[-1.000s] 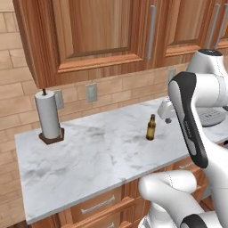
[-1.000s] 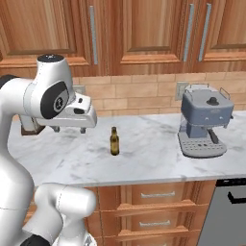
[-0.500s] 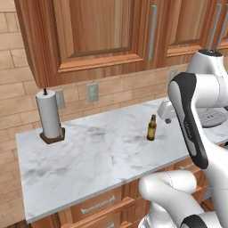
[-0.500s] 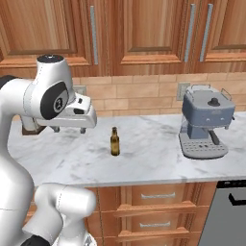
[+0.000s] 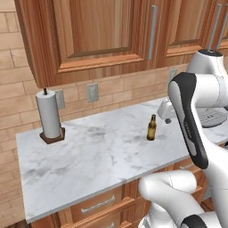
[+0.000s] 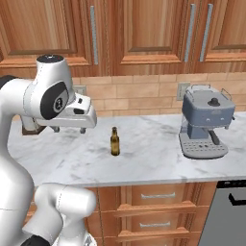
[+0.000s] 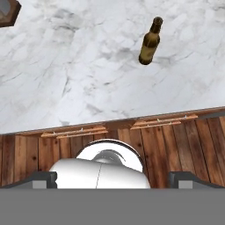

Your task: Place the drinks on the dining counter in a tight cluster.

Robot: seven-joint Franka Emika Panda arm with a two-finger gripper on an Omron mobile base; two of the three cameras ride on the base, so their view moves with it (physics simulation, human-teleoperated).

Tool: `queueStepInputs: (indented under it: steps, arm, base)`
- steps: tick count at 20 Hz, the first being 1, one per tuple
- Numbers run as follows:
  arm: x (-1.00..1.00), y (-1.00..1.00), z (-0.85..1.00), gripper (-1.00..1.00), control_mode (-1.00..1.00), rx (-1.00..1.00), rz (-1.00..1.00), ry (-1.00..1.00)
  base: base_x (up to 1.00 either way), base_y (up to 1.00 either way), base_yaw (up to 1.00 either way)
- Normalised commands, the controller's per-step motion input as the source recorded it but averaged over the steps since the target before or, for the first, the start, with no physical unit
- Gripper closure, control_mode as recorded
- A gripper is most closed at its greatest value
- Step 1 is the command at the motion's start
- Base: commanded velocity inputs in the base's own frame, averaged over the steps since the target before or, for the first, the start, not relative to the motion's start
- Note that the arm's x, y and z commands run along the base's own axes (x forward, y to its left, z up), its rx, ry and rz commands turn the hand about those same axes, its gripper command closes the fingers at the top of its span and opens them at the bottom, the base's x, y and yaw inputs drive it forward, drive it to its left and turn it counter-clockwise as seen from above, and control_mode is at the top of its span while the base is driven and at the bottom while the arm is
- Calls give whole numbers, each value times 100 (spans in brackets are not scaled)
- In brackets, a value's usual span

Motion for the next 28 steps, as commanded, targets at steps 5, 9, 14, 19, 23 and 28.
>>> queueStepInputs:
  steps: [5,9,14,19,23,28]
  arm:
    - [32,-1,-18,-100,-100,0,6,8]
    - [62,-13,-12,-100,-100,0,10,6]
    - [41,-42,-7,-100,-100,4,13,-2]
    - [0,-41,-26,-100,-100,3,3,-27]
    - [0,-14,-75,-100,-100,0,4,-28]
    - [28,-1,-58,-100,-100,1,3,-25]
  base:
    - [0,0,0]
    - [0,0,0]
    - [0,0,0]
    - [0,0,0]
    - [0,0,0]
    - [0,0,0]
